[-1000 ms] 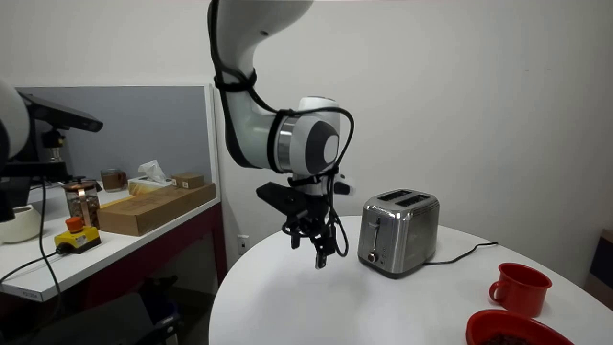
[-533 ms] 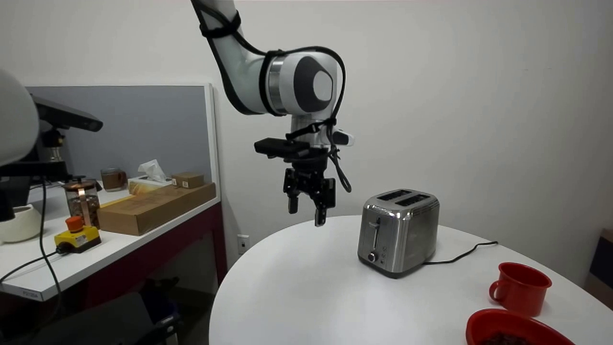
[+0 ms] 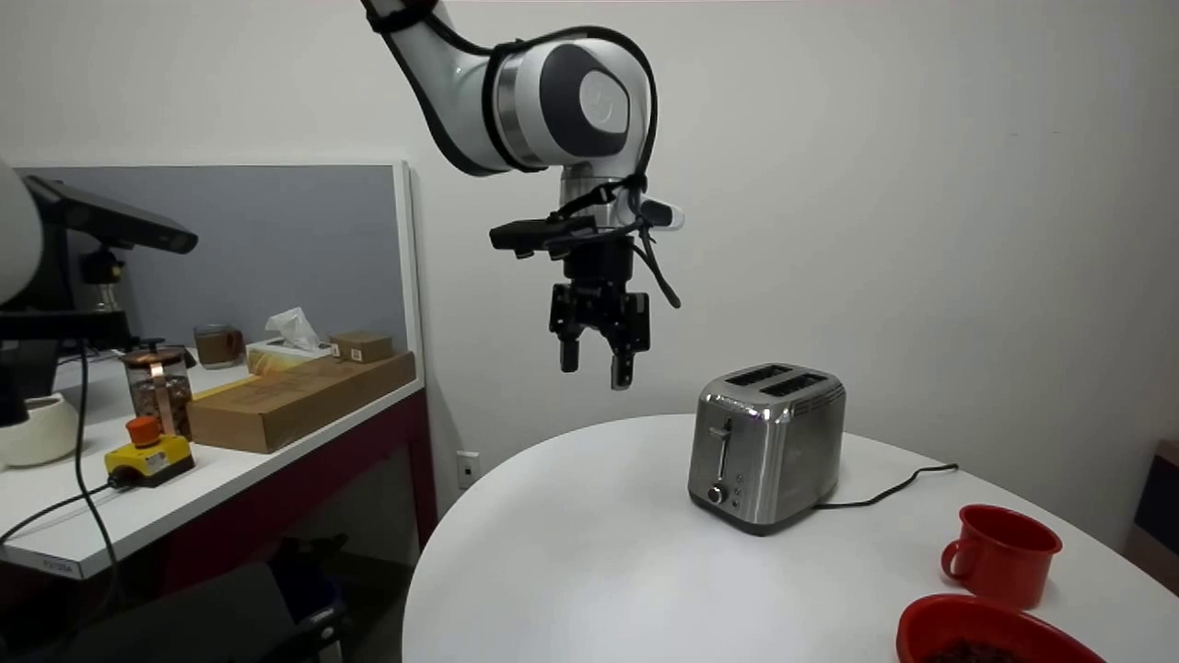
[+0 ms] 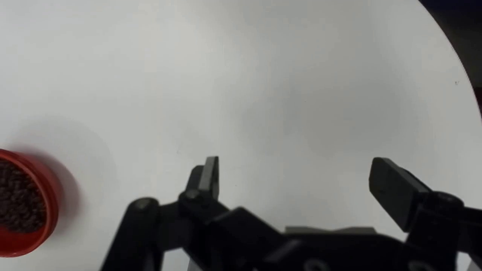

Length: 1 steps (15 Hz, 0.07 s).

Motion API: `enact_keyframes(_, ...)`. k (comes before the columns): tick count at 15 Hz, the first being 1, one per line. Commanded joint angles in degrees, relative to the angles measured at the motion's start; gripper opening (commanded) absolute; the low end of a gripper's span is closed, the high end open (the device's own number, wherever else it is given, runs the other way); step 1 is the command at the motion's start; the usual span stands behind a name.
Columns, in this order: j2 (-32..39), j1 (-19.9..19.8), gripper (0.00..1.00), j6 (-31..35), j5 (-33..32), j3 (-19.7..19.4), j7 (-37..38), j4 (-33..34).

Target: Press a button on the toaster

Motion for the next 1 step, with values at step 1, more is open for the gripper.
enact_keyframes(1, -0.8, 11.4, 1.0, 0.0, 1.6, -11.5, -1.2, 0.0)
